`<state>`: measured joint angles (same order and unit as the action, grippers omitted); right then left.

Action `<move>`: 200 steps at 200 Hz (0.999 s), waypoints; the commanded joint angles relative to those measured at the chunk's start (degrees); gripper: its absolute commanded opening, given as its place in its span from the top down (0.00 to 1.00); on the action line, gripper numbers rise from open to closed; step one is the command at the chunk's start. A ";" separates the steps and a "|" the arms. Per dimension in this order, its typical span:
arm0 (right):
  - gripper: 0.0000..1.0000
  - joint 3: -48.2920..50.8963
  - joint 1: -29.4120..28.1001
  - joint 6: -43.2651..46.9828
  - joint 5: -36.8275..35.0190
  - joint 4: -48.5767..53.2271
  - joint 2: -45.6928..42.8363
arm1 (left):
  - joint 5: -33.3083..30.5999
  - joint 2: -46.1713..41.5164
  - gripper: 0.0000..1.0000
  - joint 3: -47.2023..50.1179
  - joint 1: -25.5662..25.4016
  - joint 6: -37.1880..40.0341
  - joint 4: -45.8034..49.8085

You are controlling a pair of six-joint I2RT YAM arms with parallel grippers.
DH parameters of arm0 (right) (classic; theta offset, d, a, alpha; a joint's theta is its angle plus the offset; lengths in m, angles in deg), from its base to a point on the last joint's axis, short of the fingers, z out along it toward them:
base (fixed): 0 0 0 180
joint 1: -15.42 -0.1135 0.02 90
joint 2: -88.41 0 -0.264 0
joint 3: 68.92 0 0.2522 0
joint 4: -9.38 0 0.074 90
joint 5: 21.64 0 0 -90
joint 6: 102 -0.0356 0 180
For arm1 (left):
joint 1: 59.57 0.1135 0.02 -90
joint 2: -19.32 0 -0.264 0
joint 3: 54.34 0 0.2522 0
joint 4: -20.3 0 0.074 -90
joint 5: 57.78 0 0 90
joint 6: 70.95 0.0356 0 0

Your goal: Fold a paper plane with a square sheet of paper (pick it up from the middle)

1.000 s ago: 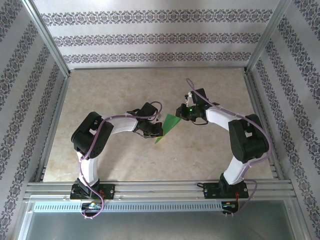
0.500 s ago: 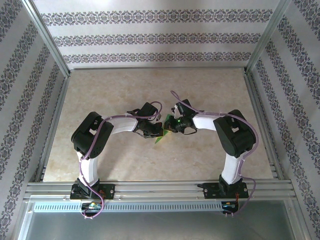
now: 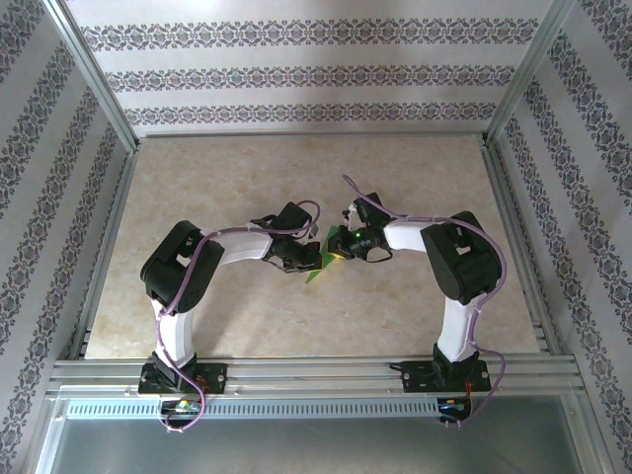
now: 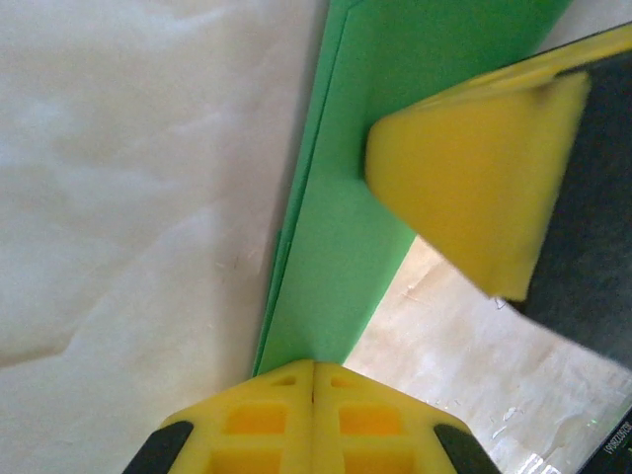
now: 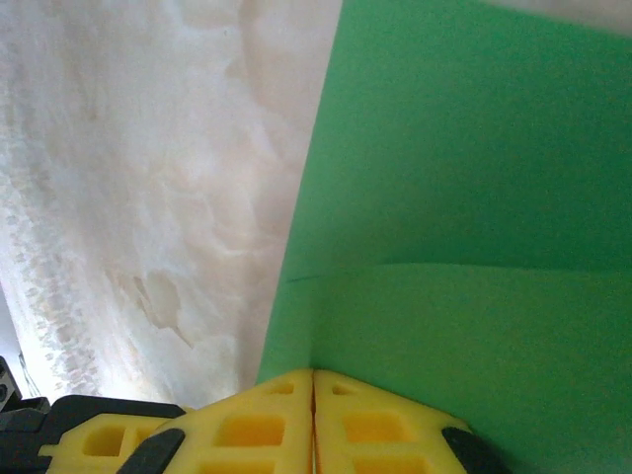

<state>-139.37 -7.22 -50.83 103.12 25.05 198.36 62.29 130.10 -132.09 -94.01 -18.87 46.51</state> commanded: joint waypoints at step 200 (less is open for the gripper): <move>0.89 -0.86 14.41 3.53 -4.35 3.19 -7.97 | -4.09 2.77 1.00 0.55 -0.28 1.79 11.68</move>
<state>-143.02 9.26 -47.57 99.95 27.67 196.27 62.13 130.08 -132.74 -94.01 -18.47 48.25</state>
